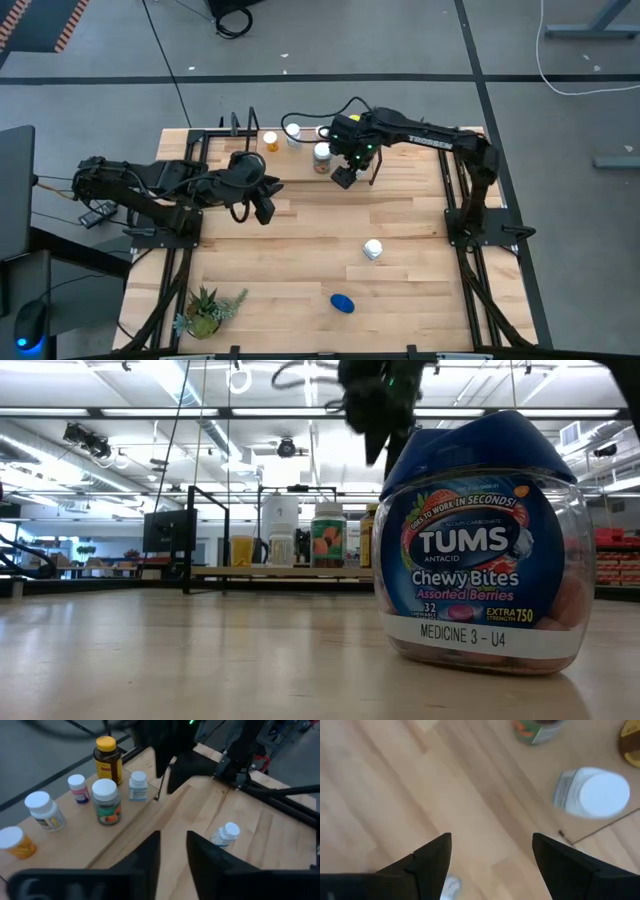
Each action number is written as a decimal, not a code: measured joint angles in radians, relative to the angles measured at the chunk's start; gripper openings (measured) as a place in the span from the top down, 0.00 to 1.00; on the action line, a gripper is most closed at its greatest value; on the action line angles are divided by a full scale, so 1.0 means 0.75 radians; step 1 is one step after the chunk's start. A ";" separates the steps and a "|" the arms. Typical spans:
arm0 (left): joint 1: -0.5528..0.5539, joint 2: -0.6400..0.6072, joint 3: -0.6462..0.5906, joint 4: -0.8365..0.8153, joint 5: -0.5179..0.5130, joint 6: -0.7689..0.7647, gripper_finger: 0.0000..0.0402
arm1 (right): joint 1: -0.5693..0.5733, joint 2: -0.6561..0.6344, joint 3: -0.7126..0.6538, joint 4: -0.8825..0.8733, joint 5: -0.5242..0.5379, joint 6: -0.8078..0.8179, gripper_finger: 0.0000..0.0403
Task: Pick and place medicine bottles onto shelf by color
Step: Put the blue pill bottle on the shelf
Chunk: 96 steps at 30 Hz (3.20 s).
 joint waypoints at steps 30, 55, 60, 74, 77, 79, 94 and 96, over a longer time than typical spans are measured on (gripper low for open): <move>-0.104 0.468 -0.001 0.511 0.730 0.564 0.34 | 0.422 -0.549 -0.028 -0.075 0.398 0.339 0.30; -0.249 0.943 0.092 0.884 0.814 0.728 0.25 | 0.762 -0.568 -0.028 -0.109 0.625 0.418 0.30; -0.257 1.053 0.178 0.875 0.865 0.756 0.25 | 0.763 -0.568 -0.028 -0.118 0.627 0.463 0.30; -0.279 1.139 0.208 0.697 0.856 0.764 0.25 | 0.766 -0.568 -0.028 -0.124 0.625 0.490 0.30; -0.283 1.139 0.208 0.729 0.790 0.765 0.25 | 0.783 -0.568 -0.028 -0.124 0.624 0.492 0.30; -0.282 1.139 0.208 0.733 0.787 0.765 0.25 | 0.795 -0.568 -0.028 -0.124 0.624 0.488 0.30; -0.305 1.216 0.207 0.784 0.781 0.794 0.30 | 0.798 -0.568 -0.028 -0.135 0.626 0.514 0.30; -0.301 1.216 0.208 0.795 0.778 0.793 0.35 | 0.798 -0.568 -0.028 -0.135 0.626 0.515 0.30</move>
